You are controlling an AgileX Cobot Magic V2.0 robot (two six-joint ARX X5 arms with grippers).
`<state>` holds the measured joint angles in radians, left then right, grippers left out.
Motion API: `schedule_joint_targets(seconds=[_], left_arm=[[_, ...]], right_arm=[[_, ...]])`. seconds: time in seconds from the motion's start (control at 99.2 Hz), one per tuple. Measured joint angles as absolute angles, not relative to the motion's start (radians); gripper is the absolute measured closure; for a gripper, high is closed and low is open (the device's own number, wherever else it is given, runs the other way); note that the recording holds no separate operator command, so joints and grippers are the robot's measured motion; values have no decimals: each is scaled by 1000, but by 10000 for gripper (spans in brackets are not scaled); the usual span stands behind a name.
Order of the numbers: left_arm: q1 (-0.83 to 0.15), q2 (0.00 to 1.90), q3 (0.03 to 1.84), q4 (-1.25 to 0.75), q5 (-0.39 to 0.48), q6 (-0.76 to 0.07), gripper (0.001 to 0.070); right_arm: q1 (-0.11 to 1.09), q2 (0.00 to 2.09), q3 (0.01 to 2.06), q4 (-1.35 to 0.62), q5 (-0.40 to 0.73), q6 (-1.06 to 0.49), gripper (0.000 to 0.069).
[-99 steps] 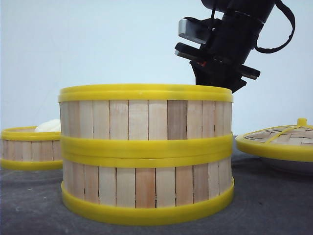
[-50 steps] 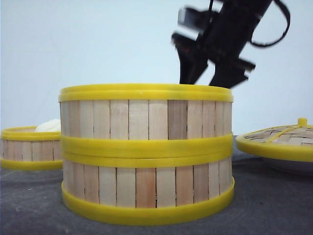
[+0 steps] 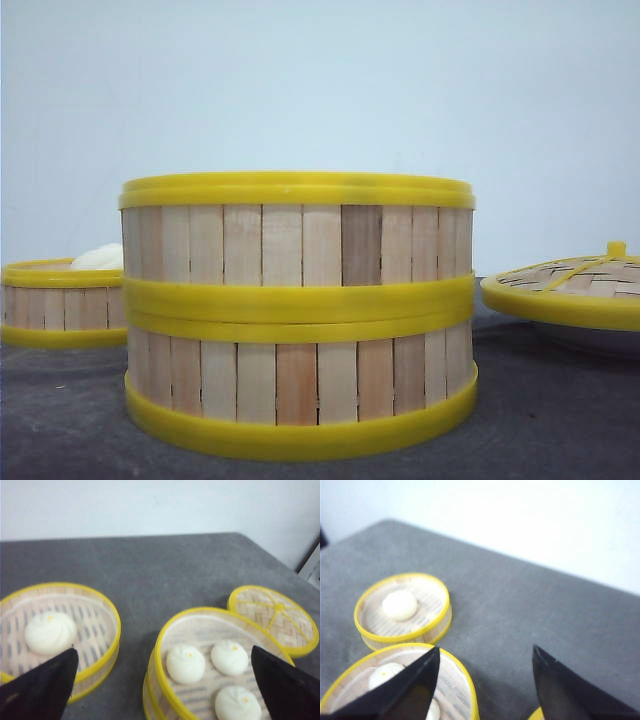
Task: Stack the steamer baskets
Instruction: 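Raise the right gripper away from the stack, then move the left gripper down onto the rim of the remaining basket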
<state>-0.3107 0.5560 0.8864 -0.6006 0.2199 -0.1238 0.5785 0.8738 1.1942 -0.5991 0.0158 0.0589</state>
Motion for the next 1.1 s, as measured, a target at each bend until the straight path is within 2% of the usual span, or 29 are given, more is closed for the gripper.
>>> schedule_joint_targets(seconds=[0.161, 0.323, 0.524, 0.676, 0.887, 1.099], left_arm=[[-299, 594, 886, -570, 147, -123, 28], [-247, 707, 886, -545, 133, -123, 28], [-135, 886, 886, -459, 132, -123, 32], [-30, 993, 886, -382, 130, -126, 73], [100, 1199, 909, -382, 110, -189, 82], [120, 1361, 1007, -423, 110, -239, 82]], right_arm=[[595, 765, 1194, -712, 30, 56, 331], [608, 677, 1146, -745, 30, 60, 331], [611, 541, 998, -755, 29, 103, 331], [611, 492, 966, -767, 28, 121, 331], [611, 490, 966, -762, 28, 129, 331], [611, 490, 966, -749, 28, 129, 331]])
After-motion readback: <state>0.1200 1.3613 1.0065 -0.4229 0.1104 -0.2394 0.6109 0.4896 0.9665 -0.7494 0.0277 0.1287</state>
